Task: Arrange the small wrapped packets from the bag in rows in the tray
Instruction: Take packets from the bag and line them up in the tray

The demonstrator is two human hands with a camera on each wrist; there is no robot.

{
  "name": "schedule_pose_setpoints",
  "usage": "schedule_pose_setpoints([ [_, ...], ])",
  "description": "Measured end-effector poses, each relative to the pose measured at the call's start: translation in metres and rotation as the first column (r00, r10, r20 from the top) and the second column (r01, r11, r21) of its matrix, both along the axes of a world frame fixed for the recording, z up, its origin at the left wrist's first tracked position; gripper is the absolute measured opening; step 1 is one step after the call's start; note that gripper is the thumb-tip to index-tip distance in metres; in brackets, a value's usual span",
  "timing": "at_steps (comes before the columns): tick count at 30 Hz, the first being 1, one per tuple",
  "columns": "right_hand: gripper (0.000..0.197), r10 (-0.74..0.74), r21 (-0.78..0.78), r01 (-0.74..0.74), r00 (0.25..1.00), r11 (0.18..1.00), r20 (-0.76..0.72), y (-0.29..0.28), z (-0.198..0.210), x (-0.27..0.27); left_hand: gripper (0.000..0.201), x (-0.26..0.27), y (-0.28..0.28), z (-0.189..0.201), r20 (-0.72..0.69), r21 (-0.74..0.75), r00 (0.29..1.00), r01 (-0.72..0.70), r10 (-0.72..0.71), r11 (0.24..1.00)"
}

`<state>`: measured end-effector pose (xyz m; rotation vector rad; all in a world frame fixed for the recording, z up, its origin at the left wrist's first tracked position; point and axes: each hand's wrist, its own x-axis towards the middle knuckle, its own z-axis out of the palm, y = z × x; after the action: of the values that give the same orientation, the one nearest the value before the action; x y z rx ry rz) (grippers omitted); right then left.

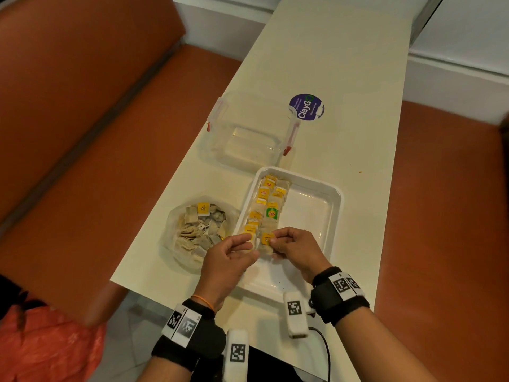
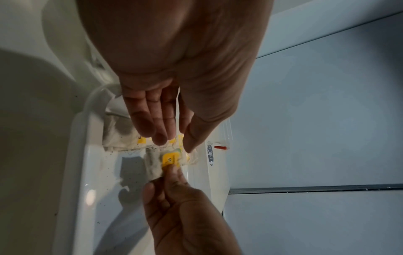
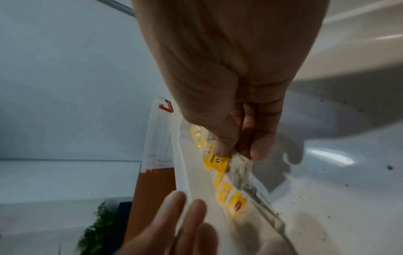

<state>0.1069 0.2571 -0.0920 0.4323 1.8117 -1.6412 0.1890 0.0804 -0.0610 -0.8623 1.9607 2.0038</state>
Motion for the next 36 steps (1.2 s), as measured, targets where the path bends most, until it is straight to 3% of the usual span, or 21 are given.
schedule_pose_setpoints([
  [6, 0.009, -0.006, 0.129, 0.014, 0.998, 0.992, -0.063, -0.009, -0.015, -0.006, 0.021, 0.001, -0.011, 0.006, -0.024, -0.042, 0.998, -0.067, 0.066, 0.997],
  [14, 0.013, -0.100, 0.204, 0.128, 0.985, 0.971, -0.140, -0.014, -0.017, -0.009, 0.018, 0.002, -0.051, 0.002, -0.007, -0.216, 0.985, -0.170, 0.173, 0.961],
  [19, 0.019, -0.089, 0.289, 0.134, 0.983, 0.948, -0.163, -0.017, -0.020, -0.009, 0.019, -0.002, -0.067, -0.007, 0.019, -0.429, 0.996, -0.073, 0.090, 0.900],
  [25, 0.023, -0.017, 0.379, 0.108, 0.972, 0.919, -0.236, -0.015, -0.011, -0.009, 0.030, -0.013, -0.076, -0.015, 0.017, -0.715, 0.987, 0.125, -0.162, 0.688],
  [28, 0.020, -0.004, 0.348, 0.099, 0.964, 0.932, -0.266, -0.016, -0.002, -0.010, 0.037, -0.015, -0.077, -0.015, 0.056, -0.813, 0.988, 0.127, -0.141, 0.569],
  [32, 0.020, 0.030, 0.321, 0.068, 0.956, 0.945, -0.291, -0.020, 0.006, -0.011, 0.059, -0.013, -0.075, -0.019, 0.171, -0.820, 0.983, 0.177, -0.062, 0.544],
  [36, 0.018, 0.120, 0.293, -0.022, 0.940, 0.956, -0.319, -0.029, 0.017, -0.008, 0.074, -0.016, -0.073, -0.024, 0.172, -0.812, 0.985, 0.157, -0.028, 0.562],
])
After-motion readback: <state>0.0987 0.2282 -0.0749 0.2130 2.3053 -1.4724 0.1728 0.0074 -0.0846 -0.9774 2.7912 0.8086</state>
